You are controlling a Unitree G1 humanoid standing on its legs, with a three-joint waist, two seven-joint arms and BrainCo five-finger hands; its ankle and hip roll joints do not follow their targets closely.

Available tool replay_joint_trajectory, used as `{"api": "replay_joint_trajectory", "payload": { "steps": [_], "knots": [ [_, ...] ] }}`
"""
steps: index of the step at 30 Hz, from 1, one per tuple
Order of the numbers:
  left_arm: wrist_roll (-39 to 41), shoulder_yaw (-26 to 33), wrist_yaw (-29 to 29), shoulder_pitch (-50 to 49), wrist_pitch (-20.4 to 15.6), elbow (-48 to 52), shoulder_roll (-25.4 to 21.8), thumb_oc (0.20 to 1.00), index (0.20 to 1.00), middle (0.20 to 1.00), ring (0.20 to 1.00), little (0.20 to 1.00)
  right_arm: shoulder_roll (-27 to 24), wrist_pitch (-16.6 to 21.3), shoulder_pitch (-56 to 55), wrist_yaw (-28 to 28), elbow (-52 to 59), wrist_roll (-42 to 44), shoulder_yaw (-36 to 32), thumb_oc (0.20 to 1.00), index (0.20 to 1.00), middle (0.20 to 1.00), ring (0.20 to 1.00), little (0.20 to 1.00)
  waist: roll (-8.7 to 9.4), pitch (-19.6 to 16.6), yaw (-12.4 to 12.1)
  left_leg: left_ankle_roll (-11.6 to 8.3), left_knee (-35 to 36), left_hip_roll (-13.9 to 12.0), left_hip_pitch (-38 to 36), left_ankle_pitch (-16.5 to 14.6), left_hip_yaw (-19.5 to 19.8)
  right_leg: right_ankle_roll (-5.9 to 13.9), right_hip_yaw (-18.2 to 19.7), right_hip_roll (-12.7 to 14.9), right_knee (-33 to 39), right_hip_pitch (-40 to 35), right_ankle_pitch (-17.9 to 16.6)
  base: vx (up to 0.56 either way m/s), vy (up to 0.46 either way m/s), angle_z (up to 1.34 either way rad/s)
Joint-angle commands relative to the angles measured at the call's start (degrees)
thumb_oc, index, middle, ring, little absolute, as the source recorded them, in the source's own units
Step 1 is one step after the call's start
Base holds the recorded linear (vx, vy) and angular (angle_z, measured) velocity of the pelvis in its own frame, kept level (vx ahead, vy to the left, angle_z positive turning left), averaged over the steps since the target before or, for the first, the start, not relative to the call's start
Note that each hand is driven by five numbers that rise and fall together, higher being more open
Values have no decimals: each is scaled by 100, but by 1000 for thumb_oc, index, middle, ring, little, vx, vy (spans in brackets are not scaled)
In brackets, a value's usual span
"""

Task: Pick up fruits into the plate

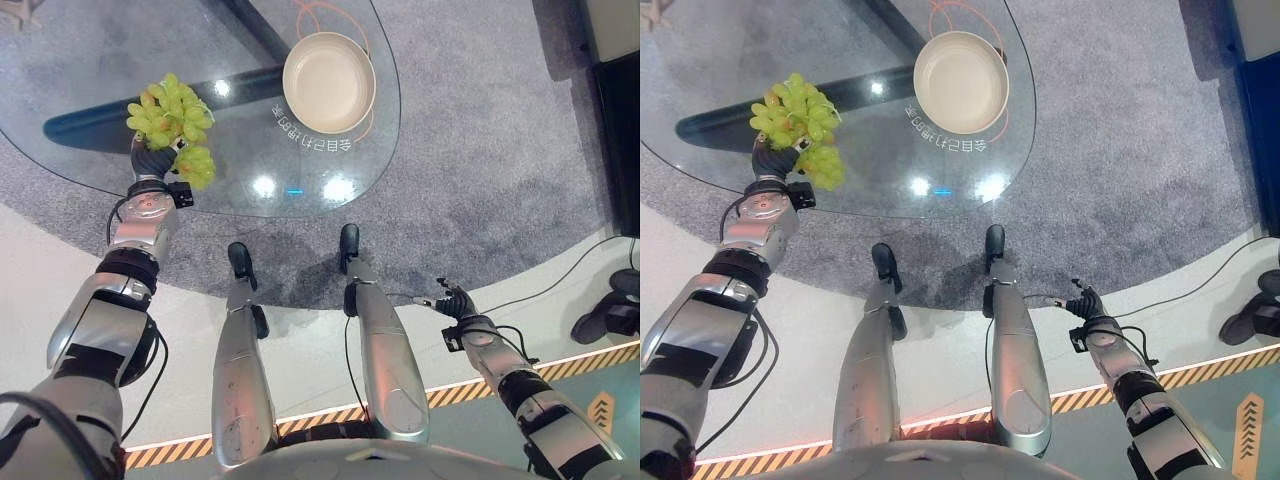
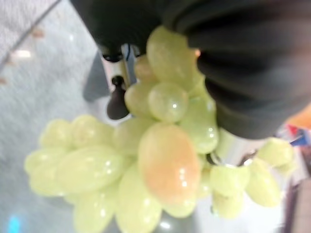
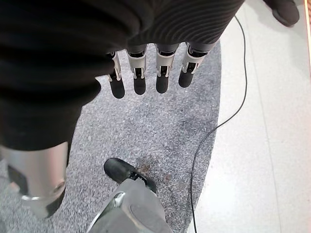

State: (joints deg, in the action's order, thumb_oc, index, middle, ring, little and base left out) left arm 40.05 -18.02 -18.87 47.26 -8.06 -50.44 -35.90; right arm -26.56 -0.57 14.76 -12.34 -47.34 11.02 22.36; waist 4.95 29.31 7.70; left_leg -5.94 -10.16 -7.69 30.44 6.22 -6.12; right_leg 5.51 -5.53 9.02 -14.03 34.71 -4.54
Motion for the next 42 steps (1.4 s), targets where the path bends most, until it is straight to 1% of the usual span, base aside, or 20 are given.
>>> {"api": "replay_joint_trajectory", "payload": {
  "steps": [1,3,7,10,13,14,15,17,19,20,22,23,24,26,29,30,32,33,36,42],
  "knots": [
    [376,389,196,99,-669,561,-34,200,200,200,200,200,-208,296,-513,-17,514,-65,-299,1000,1000,1000,1000,1000,-162,49,-5,173,-506,450,-66,-884,-493,-44,-268,-220,-169,-399,697,0,0,0],
    [374,427,232,31,-651,749,-45,200,200,200,200,200,-201,340,-567,8,681,-31,-329,1000,1000,1000,1000,1000,-172,49,-17,180,-467,465,-220,-889,-490,-42,-272,-210,-138,-550,708,15,-6,3],
    [226,644,423,-357,-796,1365,-52,200,200,200,200,200,-189,761,-740,48,1356,21,-520,1000,1000,1000,1000,1000,-191,48,-83,196,-335,469,-868,-933,-485,-5,-330,-119,-19,-1212,750,2,-22,3],
    [207,848,631,-763,-850,1751,3,200,200,200,200,200,-187,865,-870,163,1831,6,-643,1000,1000,1000,1000,1000,-229,-110,-115,188,-203,450,-1192,-939,-476,29,-352,-68,97,-1554,768,66,-10,3],
    [58,1054,932,-1484,-908,2329,193,200,200,200,200,200,-221,845,-1013,449,2458,-137,-794,1000,1000,1000,1000,1000,-307,-480,-183,128,133,419,-1654,-856,-401,46,-424,-46,382,-2087,779,135,-8,2],
    [41,1073,961,-1545,-906,2390,212,200,200,200,200,200,-223,859,-1030,495,2507,-126,-809,1000,1000,1000,1000,1000,-312,-508,-189,123,169,421,-1703,-847,-389,51,-431,-44,413,-2140,776,126,-23,2],
    [-23,1071,1023,-1777,-829,2657,282,200,200,200,200,200,-254,767,-1046,733,2775,-74,-875,1000,1000,1000,1000,1000,-336,-719,-232,111,365,406,-1952,-819,-353,73,-499,-21,565,-2409,769,136,-21,3],
    [-114,1057,1212,-2043,-838,2855,341,200,200,200,200,200,-316,642,-1020,1044,3078,-43,-930,1000,1000,1000,1000,1000,-364,-959,-283,98,556,381,-2205,-776,-324,90,-559,-4,733,-2691,736,157,-25,5],
    [-198,1035,1359,-2260,-754,3127,413,200,200,200,200,200,-401,442,-968,1381,3466,126,-956,1000,1000,1000,1000,1000,-373,-1154,-332,91,638,366,-2385,-771,-298,96,-591,1,819,-2890,727,106,-28,8],
    [-212,1028,1390,-2288,-745,3164,421,200,200,200,200,200,-413,438,-958,1424,3511,135,-954,1000,1000,1000,1000,1000,-375,-1176,-339,90,647,365,-2409,-771,-293,96,-594,1,827,-2915,727,108,-28,5],
    [-334,889,1657,-2522,-733,3428,504,200,200,200,200,200,-539,324,-793,1802,3905,154,-914,1000,1000,1000,1000,1000,-392,-1412,-406,90,703,336,-2639,-790,-267,87,-633,0,881,-3144,729,102,-25,2],
    [-335,891,1657,-2526,-731,3431,506,200,200,200,200,200,-541,323,-796,1804,3907,154,-914,1000,1000,1000,1000,1000,-393,-1406,-405,89,708,336,-2650,-789,-267,88,-634,-1,885,-3155,729,132,-27,4],
    [-454,767,1811,-2691,-677,3682,613,200,200,200,200,200,-629,96,-549,2177,4199,352,-857,1000,1000,1000,1000,1000,-394,-1593,-456,85,763,309,-2849,-797,-254,93,-667,-1,941,-3359,727,101,-24,4],
    [-437,649,1928,-2773,-577,3931,667,200,200,200,200,200,-702,-145,-300,2512,4450,604,-754,1000,1000,1000,1000,1000,-388,-1759,-504,83,810,284,-2983,-801,-255,97,-705,11,1000,-3508,719,127,-31,2],
    [-436,577,2117,-2902,-535,4112,720,200,200,200,200,200,-689,-402,-70,3018,4676,1016,-604,1000,1000,1000,1000,1000,-382,-1928,-562,76,857,242,-3166,-816,-284,109,-750,32,1085,-3696,699,101,-32,3],
    [-464,539,2185,-2948,-466,4233,732,200,200,200,200,200,-661,-626,52,3214,4890,1269,-487,1000,1000,1000,1000,1000,-372,-2015,-598,64,918,224,-3269,-822,-298,124,-782,40,1166,-3803,679,69,-44,-1],
    [-470,491,2249,-2975,-407,4325,734,200,200,200,200,200,-606,-814,154,3429,5044,1513,-376,1000,1000,1000,1000,1000,-366,-2084,-626,62,971,218,-3356,-833,-298,134,-792,38,1224,-3891,675,53,-40,-1],
    [-488,408,2337,-2956,-406,4320,731,200,200,200,200,200,-553,-1031,290,3634,5156,1767,-232,1000,1000,1000,1000,1000,-361,-2134,-646,57,1004,201,-3425,-838,-308,142,-807,37,1253,-3959,675,38,-34,-3],
    [-519,212,2443,-2875,-328,4424,672,200,200,200,200,200,-438,-1438,572,3783,5341,2230,125,1000,1000,1000,1000,1000,-353,-2239,-700,54,1055,178,-3560,-864,-308,149,-840,34,1305,-4096,694,30,-25,0],
    [-357,-75,2601,-2759,-246,4706,611,200,200,200,200,200,-202,-1747,897,3578,5654,2922,513,1000,1000,1000,1000,1000,-350,-2358,-742,50,1137,142,-3745,-894,-336,176,-862,38,1424,-4259,665,5,-5,0]
  ]
}}
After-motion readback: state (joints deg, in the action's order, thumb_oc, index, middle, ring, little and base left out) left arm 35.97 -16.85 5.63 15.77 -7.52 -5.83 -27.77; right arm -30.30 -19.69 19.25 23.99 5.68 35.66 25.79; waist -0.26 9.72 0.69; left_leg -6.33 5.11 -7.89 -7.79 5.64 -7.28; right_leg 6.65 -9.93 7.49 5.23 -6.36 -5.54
